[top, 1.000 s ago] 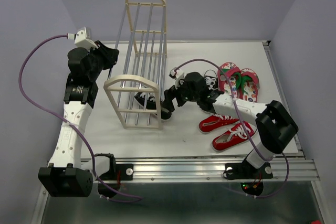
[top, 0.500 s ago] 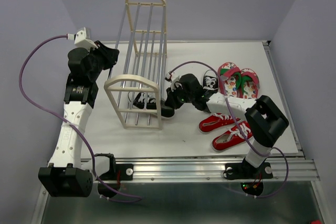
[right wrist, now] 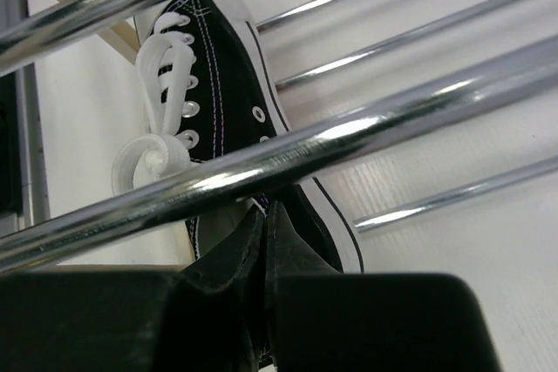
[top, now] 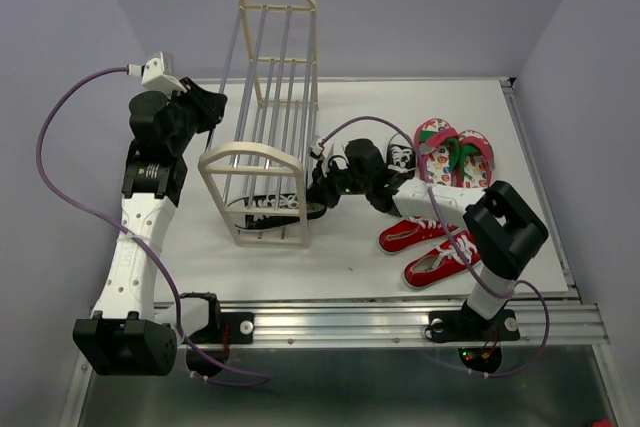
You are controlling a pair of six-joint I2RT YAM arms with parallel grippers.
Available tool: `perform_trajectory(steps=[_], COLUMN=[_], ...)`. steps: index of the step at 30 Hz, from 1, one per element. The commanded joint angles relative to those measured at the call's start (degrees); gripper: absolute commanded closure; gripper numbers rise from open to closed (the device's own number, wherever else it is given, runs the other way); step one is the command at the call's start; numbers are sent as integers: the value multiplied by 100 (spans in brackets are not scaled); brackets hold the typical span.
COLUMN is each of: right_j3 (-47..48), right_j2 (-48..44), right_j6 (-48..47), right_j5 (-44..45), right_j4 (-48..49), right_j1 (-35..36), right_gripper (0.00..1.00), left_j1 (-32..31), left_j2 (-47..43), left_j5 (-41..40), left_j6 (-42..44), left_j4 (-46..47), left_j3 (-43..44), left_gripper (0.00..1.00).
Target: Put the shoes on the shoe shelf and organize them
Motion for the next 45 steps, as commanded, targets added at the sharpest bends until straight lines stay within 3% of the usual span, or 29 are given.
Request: perform_trajectory(steps=[1,3,7,9,11,12,13,18,20,28,36,45], right_j3=[199,287,577,639,604,569,525,621,727,736,52,-512], right_j2=[135,275,530,601,548,505,382,4,-215,-1147,-2097,-2011], right_j6=[371,494,784,978,1074,1049,1048,1136,1171,2092,3183,3562], right_j5=[-700,-596,-43,177,432,477,486,1081,1390,4480,5046,5144], right_j4=[1117,1082,574,423,308,299,291,-147,-359,-2079,-3899,-4192], right_j1=[31,31,31,31,31,31,31,31,31,-170,-1392,-1701], right_gripper=[99,99,81,80,51,45,31,0,0,0,0,0], left_j1=[-20,-20,-20,-20,-20,-20,-20,-20,-20,-20,-20,-20], left_j2=[109,109,118,118,101,92,74,57,57,65,48,48], left_j5=[-137,-128,-146,-146,-146,-154,-172,-225,-242,-330,-383,-357], left_j6=[214,214,214,214,214,214,214,170,170,108,91,64], left_j4=[61,61,70,61,61,61,61,61,52,70,87,87], left_j3=[-199,-216,-225,-225,-225,-234,-234,-225,-225,-242,-260,-251], left_gripper=[79,79,79,79,80,80,80,80,80,80,82,82])
